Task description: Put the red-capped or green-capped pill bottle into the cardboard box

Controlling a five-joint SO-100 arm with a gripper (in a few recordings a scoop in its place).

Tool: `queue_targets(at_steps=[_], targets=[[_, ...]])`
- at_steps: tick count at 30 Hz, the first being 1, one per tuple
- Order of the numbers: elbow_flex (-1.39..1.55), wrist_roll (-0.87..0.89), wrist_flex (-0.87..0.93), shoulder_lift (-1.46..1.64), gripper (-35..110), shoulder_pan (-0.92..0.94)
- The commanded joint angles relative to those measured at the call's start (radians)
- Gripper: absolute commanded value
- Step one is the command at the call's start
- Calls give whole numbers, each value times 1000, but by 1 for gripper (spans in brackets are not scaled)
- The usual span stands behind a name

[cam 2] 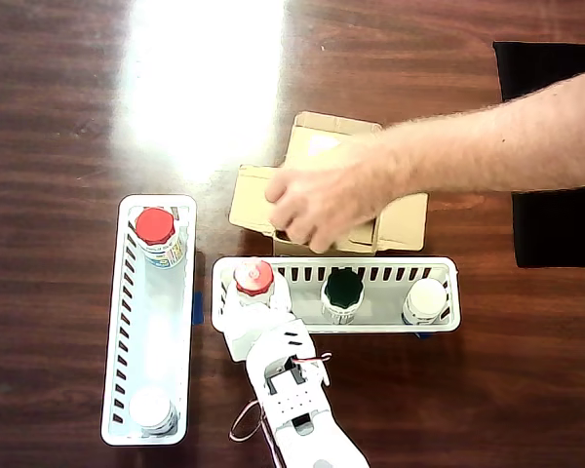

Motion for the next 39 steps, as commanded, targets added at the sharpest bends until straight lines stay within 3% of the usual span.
queue_targets(at_steps=[1, 5, 22, 32, 39], targets=[[-44, -5, -14, 2, -6, -26], [-101, -15, 109, 72, 2, -15], [-555, -72, 822, 333, 1, -6], [-884, -3, 945, 133, 1, 192], [-968, 40, 876, -25, 1, 321]])
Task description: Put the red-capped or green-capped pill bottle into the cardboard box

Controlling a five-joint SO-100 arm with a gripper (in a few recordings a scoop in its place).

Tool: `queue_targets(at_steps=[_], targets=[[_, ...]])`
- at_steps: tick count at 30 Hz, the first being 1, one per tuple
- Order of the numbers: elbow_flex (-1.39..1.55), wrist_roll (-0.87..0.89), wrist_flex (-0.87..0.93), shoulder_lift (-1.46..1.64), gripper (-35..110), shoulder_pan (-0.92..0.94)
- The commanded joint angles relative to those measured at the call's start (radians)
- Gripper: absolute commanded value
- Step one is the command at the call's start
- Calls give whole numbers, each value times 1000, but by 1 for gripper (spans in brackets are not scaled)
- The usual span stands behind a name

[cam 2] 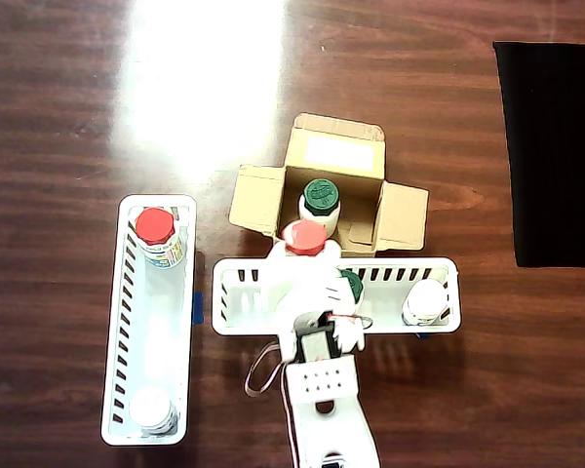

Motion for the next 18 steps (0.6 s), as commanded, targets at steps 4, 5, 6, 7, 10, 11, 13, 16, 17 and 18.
queue_targets(at_steps=[4, 5, 6, 7, 10, 11, 13, 16, 17, 18], targets=[[-187, 21, -101, -143, 1, 107], [-215, 21, -103, -175, 1, 118], [-249, 15, -103, -207, 1, 126], [-282, 11, -103, -239, 1, 132], [-383, -9, -100, -327, 1, 138], [-423, -17, -86, -353, 1, 138], [-494, -28, -60, -399, 1, 137], [-568, -32, -49, -459, 1, 143], [-588, -32, -51, -479, 1, 146], [-606, -32, -55, -499, 1, 149]])
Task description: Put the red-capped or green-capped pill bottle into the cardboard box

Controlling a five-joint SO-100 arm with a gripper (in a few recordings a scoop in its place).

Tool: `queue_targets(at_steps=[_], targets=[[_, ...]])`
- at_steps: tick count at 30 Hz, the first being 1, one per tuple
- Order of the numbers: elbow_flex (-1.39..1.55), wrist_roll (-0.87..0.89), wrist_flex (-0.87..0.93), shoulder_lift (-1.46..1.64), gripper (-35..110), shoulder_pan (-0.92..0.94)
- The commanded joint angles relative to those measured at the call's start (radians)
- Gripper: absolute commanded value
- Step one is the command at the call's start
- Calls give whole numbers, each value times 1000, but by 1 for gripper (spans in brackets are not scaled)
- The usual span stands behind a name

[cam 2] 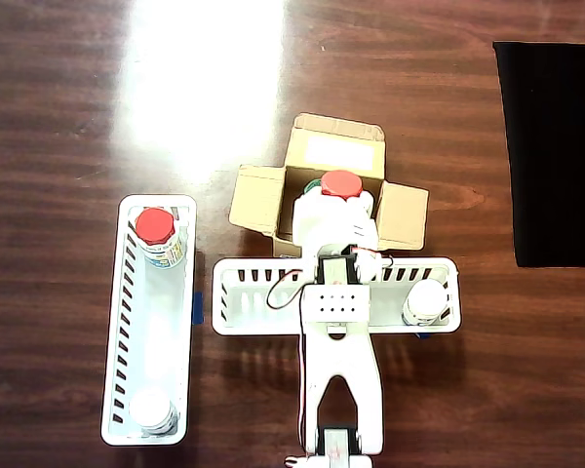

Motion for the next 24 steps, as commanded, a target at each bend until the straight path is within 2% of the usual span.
queue_targets(at_steps=[1, 17, 20, 24], targets=[[-183, 0, 2, -26, 1, 25], [-225, 23, -155, -238, 3, 67], [-164, 18, -186, -224, 13, 54], [-29, 31, -273, -178, 36, 43]])
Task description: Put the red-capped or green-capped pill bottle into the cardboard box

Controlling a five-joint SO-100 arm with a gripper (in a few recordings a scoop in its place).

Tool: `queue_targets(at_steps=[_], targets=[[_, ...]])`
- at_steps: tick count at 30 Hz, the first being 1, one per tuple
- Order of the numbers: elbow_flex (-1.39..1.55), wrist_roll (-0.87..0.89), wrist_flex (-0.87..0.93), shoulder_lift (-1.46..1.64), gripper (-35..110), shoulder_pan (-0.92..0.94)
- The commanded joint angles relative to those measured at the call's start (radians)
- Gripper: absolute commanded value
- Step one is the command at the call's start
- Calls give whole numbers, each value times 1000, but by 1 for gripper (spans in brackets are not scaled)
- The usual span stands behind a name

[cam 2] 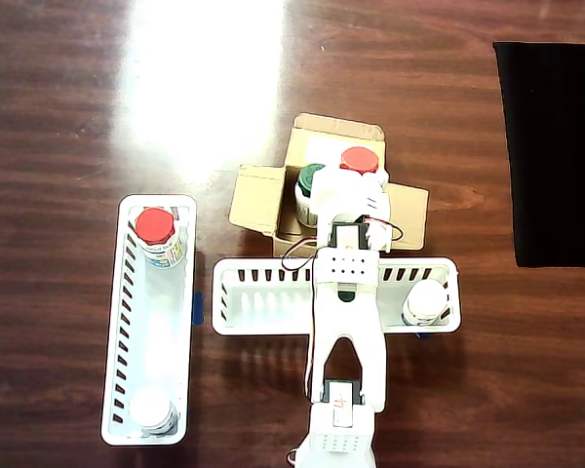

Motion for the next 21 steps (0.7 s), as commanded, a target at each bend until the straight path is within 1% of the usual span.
queue_targets(at_steps=[1, 3, 5, 10, 12, 14, 16, 19, 21], targets=[[74, 20, -81, 115, 41, -11], [104, 15, -86, 132, 49, -15], [138, 9, -87, 160, 53, -20], [232, 17, -78, 273, 49, -18], [230, 23, -18, 311, 45, -12], [219, 29, 58, 353, 39, -6], [195, 31, 153, 391, 30, -2], [178, 31, 279, 451, 8, 3], [232, 40, 310, 518, -4, 5]])
